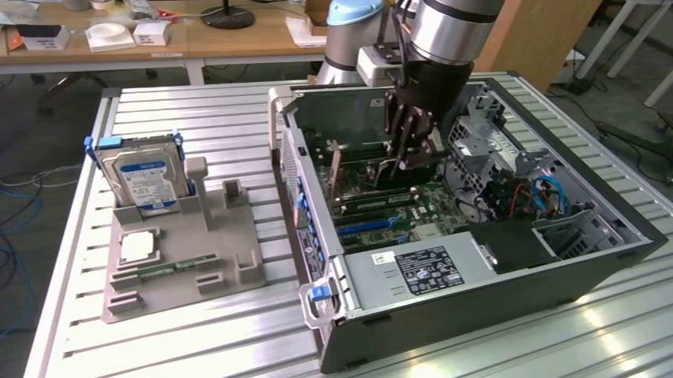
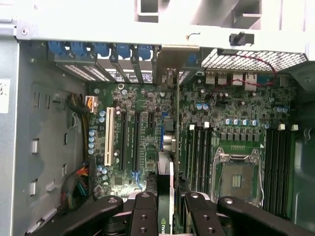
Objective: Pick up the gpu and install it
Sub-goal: 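Insert the gpu into the slot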
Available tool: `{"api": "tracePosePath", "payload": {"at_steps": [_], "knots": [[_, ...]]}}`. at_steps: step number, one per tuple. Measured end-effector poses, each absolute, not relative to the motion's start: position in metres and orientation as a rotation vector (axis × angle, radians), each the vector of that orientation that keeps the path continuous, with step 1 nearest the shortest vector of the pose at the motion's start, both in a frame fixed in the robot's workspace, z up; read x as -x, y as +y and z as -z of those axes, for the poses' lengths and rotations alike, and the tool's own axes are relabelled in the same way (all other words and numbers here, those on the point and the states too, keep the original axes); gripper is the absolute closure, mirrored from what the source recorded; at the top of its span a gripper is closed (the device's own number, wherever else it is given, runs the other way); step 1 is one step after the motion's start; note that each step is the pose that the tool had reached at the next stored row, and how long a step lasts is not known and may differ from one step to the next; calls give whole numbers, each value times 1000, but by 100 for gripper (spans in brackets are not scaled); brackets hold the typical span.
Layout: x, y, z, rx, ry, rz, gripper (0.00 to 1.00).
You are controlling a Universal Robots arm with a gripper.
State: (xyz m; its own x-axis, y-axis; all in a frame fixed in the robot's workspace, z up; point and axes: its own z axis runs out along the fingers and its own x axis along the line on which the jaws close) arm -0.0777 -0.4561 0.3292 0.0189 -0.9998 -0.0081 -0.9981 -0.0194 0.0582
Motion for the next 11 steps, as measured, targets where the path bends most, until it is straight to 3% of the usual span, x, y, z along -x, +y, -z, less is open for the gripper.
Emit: {"api": "tracePosePath", "payload": {"at_steps": [11], "knots": [[78,-456,-326,-2216,-2173,72,74]]}}
